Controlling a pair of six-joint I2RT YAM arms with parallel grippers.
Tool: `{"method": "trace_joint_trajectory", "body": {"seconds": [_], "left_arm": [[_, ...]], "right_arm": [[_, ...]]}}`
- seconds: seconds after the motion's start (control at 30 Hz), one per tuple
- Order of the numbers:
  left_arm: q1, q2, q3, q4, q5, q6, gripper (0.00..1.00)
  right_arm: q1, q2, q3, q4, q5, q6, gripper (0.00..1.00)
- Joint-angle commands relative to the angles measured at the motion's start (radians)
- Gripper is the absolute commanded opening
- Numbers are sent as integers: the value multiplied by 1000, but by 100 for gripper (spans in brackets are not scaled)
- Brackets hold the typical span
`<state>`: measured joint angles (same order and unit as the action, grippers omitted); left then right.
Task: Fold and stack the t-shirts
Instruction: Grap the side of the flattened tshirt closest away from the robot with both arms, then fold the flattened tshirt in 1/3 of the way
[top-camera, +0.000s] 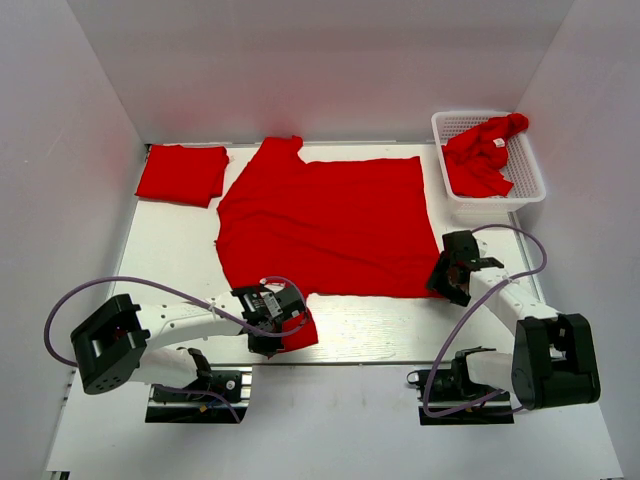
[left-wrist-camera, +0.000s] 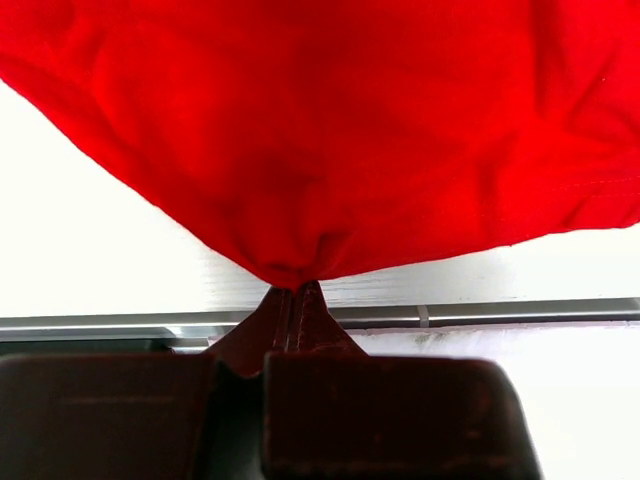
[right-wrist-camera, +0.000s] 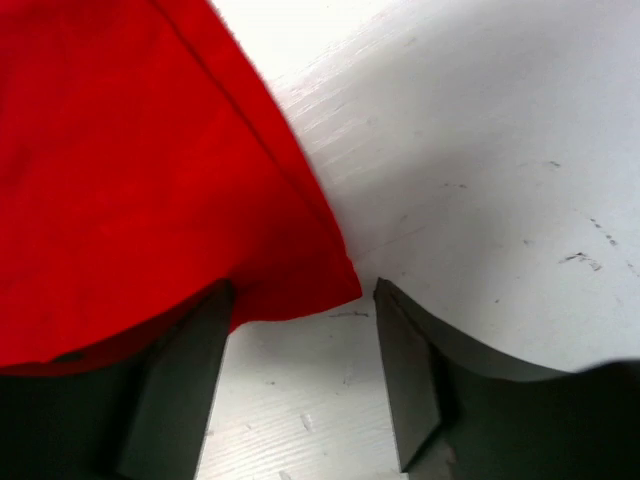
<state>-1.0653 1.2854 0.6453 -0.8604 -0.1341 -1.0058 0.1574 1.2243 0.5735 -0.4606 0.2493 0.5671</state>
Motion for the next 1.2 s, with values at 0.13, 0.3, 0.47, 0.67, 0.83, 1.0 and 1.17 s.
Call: {"method": "trace_joint_trajectory", "body": {"seconds": [0.13,0.3,0.47,0.67,0.83,1.0,1.17], "left_arm": [[-5,-32,34,-25,-6,4,0],[-5,-72,34,-45,-6,4,0],[-5,-103,45,-101,-6,4,0],[-5,-170,30,-104,97,-5,0],[-5,-236,10,-137,182,4,0],[-5,-239,89,-161,134,47,0],[27,-126,226,-152,22,44,0]], "right_arm": [[-2,38,-47,97,-7,30,58],[-4,55,-63,135,-13,39,54],[-4,43,-55,71,18,63,0],[1,-147,-69,-111,18,70,0],[5,-232,-75,-186,-122,80,0],[2,-226,-46,-228,-130,83,0],[2,-204,5,-237,-70,60,0]]}}
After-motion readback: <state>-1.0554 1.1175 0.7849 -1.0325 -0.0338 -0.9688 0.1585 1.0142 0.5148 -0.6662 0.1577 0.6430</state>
